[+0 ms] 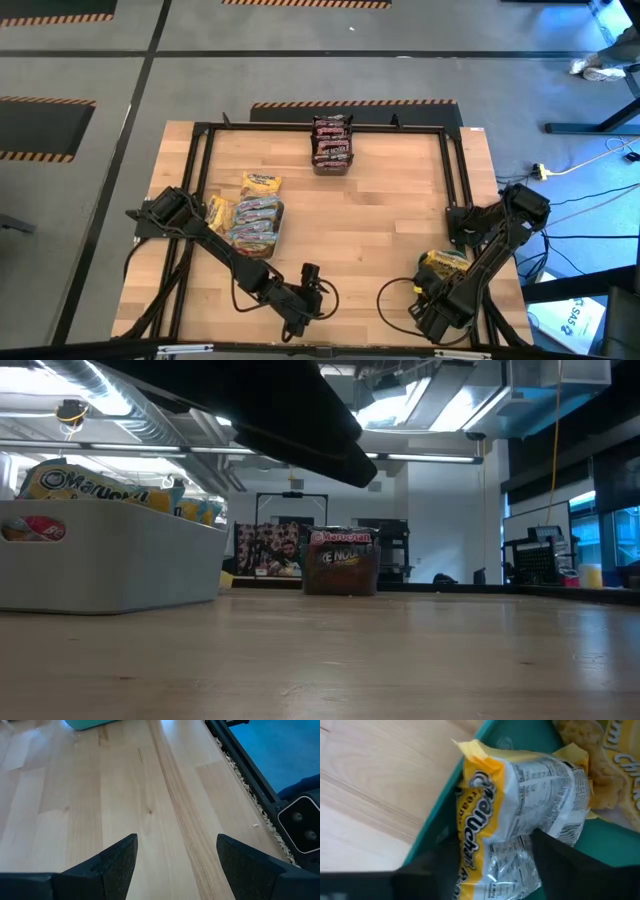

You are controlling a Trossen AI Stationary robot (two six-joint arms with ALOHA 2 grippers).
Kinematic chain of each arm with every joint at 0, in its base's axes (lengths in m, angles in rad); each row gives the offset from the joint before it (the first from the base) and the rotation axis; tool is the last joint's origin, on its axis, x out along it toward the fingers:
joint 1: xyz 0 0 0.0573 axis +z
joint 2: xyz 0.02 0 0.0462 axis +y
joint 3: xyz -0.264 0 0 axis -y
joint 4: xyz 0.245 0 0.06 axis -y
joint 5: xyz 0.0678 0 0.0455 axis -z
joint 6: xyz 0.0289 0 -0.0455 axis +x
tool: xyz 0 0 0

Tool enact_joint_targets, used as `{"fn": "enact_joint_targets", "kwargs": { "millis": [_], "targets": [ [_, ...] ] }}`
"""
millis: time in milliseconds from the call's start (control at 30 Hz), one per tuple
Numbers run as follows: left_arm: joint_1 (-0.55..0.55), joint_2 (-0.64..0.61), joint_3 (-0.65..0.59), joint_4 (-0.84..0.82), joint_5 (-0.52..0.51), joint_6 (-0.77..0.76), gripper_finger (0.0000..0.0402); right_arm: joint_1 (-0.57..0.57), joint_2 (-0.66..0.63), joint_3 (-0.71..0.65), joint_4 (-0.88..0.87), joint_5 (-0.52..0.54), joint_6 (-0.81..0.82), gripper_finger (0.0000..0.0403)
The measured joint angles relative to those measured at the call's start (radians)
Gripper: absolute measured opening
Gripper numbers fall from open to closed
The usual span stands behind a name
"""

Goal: Sort Maruchan noodles
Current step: Put the bottom yellow noodle pack into the green bin

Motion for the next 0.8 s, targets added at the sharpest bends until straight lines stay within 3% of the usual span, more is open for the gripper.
{"fn": "enact_joint_targets", "kwargs": {
  "millis": [400, 800],
  "targets": [
    [0.0, 0.0, 0.0, 0.0, 0.0, 0.0, 0.0267, 0.001, 0.007, 0.01, -0.023, 0.017, -0.053, 0.0013],
    [0.0, 0.0, 0.0, 0.0, 0.001, 0.001, 0.0267, 0.001, 0.007, 0.201, -0.21, 0.124, -0.13, 0.0001]
  ]
}}
